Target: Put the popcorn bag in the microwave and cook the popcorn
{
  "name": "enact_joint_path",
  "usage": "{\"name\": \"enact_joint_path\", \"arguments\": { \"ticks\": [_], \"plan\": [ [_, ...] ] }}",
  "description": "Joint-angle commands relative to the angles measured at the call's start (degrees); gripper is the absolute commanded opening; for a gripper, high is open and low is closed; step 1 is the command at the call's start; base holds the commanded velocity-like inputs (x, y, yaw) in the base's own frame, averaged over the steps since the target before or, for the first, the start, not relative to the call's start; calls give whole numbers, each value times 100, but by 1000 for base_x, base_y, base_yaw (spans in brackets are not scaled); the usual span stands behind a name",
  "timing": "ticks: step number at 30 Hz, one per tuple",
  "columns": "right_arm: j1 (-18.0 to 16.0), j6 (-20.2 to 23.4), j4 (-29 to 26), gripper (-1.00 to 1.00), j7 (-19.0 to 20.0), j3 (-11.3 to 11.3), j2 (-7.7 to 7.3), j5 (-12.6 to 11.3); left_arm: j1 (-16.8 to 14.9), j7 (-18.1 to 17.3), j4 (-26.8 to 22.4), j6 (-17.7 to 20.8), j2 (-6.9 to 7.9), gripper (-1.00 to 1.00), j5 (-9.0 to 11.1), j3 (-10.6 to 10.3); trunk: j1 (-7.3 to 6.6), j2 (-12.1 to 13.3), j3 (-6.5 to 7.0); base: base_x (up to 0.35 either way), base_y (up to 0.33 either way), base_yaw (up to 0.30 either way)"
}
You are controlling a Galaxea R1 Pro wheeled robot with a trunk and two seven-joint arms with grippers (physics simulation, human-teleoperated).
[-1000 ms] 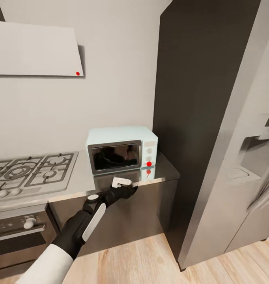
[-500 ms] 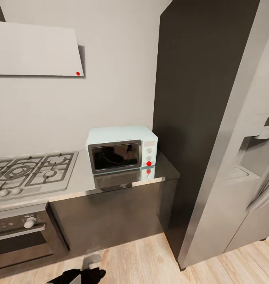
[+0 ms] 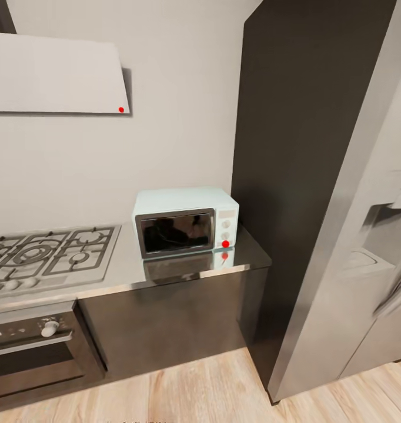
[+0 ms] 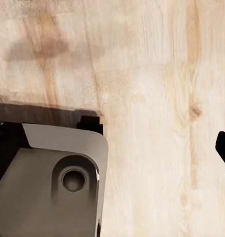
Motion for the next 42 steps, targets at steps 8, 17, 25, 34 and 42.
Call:
{"name": "enact_joint_path", "arguments": {
  "ticks": [8, 17, 25, 34, 42],
  "plan": [
    [-6, 8, 6, 100, 20, -43, -4, 62, -4, -22, 8, -24, 12, 100, 57, -48, 0, -5, -7, 0, 0, 263],
    [-6, 7, 6, 100, 15, -43, -8, 62, -4, 269, 8, -24, 11, 100, 70, -48, 0, -5, -7, 0, 0, 270],
    [-6, 8, 6, 100, 14, -41, 4, 62, -2, 503, 8, -14, -4, 100, 45, -52, 0, -5, -7, 0, 0, 270],
    [-6, 0, 6, 100, 14, -40, 39, 64, -3, 495, 4, -7, -13, 100, -16, -65, 0, -5, -7, 0, 0, 270],
    [-6, -1, 6, 100, 14, -42, 17, 62, -4, 505, 7, -15, -13, 100, -17, -66, 0, -5, -7, 0, 0, 270]
  ]
}}
